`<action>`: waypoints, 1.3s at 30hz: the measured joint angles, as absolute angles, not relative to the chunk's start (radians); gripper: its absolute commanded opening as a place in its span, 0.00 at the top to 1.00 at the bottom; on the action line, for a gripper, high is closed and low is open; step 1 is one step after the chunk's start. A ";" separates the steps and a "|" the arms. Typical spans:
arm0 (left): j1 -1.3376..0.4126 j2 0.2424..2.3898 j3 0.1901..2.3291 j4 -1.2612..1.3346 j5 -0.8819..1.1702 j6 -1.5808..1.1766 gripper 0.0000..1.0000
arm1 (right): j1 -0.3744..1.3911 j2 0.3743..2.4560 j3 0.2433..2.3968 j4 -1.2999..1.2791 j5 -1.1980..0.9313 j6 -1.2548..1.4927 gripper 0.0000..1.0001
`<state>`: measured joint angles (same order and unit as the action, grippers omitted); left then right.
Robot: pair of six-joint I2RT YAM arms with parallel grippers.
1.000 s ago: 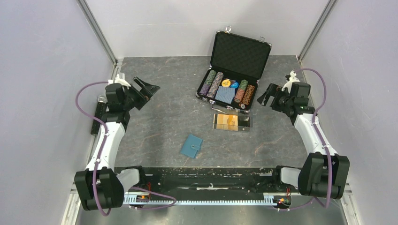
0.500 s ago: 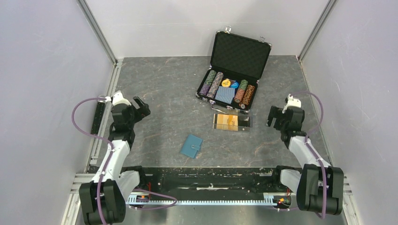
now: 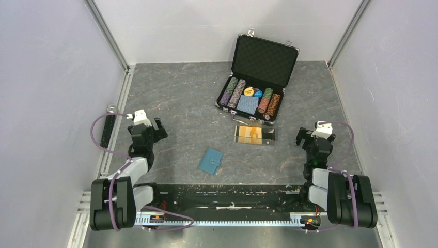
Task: Put the credit cards into the card holder
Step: Reset both arms
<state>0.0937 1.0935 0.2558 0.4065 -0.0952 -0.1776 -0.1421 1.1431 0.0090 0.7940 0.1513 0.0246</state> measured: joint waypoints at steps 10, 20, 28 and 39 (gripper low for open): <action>0.094 1.310 0.324 0.616 -0.085 -0.098 0.00 | -0.139 1.254 0.023 0.966 0.124 -0.017 0.02; 0.104 1.348 0.390 0.602 -0.090 -0.095 0.00 | -0.086 1.213 0.009 1.060 0.097 -0.072 0.02; 0.105 1.308 0.359 0.614 -0.064 -0.091 0.00 | -0.075 1.213 0.009 1.087 0.068 -0.095 0.02; 0.105 1.200 0.250 0.713 -0.043 -0.092 0.00 | -0.072 1.284 0.009 1.219 0.041 -0.081 0.02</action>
<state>0.1051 1.2003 0.2504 0.7128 -0.0433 -0.0921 -0.0723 1.2839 0.0093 1.2190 0.0414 -0.0811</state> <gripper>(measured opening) 0.996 0.979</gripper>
